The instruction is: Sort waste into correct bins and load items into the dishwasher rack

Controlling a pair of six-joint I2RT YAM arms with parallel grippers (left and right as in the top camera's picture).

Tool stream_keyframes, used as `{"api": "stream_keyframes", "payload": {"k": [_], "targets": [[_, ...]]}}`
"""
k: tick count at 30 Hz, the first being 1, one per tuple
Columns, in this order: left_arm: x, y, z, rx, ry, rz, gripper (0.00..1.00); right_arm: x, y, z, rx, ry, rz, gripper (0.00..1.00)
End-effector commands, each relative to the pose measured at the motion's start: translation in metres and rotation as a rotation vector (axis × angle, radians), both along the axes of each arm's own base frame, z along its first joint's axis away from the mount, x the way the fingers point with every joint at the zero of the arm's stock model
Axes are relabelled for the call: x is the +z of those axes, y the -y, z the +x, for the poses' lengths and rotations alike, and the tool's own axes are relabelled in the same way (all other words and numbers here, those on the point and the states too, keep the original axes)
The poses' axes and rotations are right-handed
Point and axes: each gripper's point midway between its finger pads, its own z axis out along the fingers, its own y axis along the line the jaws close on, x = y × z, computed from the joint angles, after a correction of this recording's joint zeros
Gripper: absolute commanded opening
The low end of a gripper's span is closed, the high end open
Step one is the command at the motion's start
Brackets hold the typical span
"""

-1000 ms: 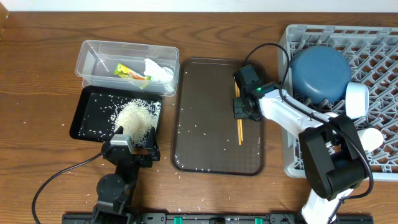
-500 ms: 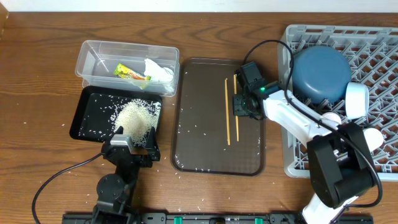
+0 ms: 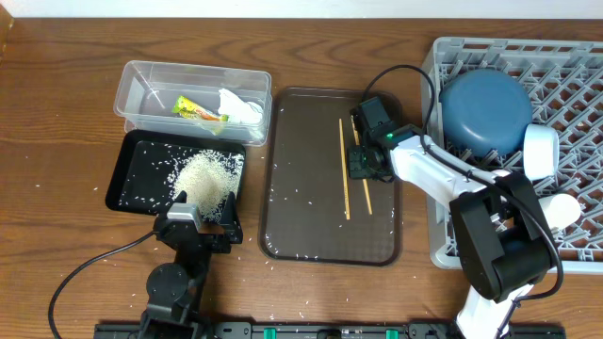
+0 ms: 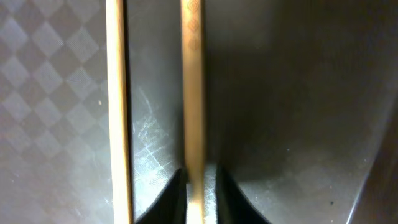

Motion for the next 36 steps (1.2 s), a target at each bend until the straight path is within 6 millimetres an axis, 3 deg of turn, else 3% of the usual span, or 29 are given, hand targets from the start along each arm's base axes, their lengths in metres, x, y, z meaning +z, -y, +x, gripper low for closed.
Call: {"api": "stream_keyframes", "payload": {"k": [1, 4, 9, 13, 16, 19, 24, 28, 30, 32, 35, 36], "targets": [[-0.018, -0.001, 0.0, 0.005, -0.045, 0.001, 0.94, -0.012, 0.002, -0.009, 0.003, -0.043, -0.023, 0.01], [-0.018, 0.0, 0.0, 0.005, -0.045, 0.001, 0.94, 0.008, 0.01, -0.007, -0.015, -0.02, -0.015, 0.01], [-0.018, -0.001, 0.0, 0.005, -0.045, 0.001, 0.95, 0.075, 0.036, 0.0, -0.031, 0.098, 0.007, 0.01], [-0.018, -0.001, 0.0, 0.005, -0.045, 0.001, 0.94, 0.131, 0.07, 0.006, -0.029, 0.233, 0.011, 0.01], [-0.018, -0.001, 0.0, 0.005, -0.045, 0.001, 0.95, 0.153, 0.103, 0.011, -0.04, 0.299, -0.017, 0.01], [-0.018, -0.001, 0.0, 0.005, -0.045, 0.001, 0.95, 0.156, 0.133, 0.016, -0.074, 0.313, -0.047, 0.01], [-0.018, -0.001, 0.0, 0.005, -0.045, 0.001, 0.94, 0.134, 0.159, 0.021, -0.062, 0.262, -0.116, 0.01], [-0.018, -0.001, 0.0, 0.005, -0.045, 0.001, 0.94, 0.116, 0.187, 0.024, -0.122, 0.22, -0.274, 0.01], [-0.018, -0.001, 0.0, 0.005, -0.045, 0.001, 0.94, 0.108, 0.177, 0.026, -0.1, 0.206, -0.223, 0.02], [-0.018, -0.001, 0.0, 0.005, -0.045, 0.001, 0.94, 0.108, 0.171, 0.029, -0.088, 0.214, -0.189, 0.21], [-0.018, -0.001, 0.0, 0.005, -0.045, 0.001, 0.95, 0.119, 0.154, 0.03, -0.078, 0.239, -0.113, 0.28], [-0.018, -0.001, 0.0, 0.005, -0.045, 0.001, 0.94, 0.127, 0.14, 0.029, -0.065, 0.251, -0.052, 0.29]]}}
